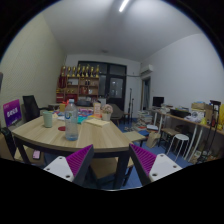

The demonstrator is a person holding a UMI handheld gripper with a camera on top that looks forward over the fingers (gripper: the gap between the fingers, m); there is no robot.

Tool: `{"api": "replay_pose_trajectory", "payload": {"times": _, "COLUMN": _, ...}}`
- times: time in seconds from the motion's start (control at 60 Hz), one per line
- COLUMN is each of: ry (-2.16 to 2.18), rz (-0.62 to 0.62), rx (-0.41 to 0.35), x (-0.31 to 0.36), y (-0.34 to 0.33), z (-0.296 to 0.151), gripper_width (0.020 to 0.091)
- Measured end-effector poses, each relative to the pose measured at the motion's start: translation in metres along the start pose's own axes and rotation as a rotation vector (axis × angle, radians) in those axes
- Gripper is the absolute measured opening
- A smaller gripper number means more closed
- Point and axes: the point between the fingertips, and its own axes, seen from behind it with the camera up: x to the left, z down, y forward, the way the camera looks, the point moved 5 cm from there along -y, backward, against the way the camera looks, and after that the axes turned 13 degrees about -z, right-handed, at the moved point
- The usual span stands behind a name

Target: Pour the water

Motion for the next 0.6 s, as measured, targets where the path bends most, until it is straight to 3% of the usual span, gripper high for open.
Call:
{"api": "replay_pose_trajectory", "payload": {"times": 0.3, "ry": -0.044, "rz": -0.124, "rx": -0.039, "x": 0.054, "y": 0.018, "z": -0.023, "gripper_width": 0.0806}}
{"api": "replay_pose_trajectory", "payload": {"times": 0.6, "ry": 0.013, "rz": -0.224, "rx": -0.155, "x": 0.127, "y": 0.126, "z": -0.051, "gripper_width": 0.0811}}
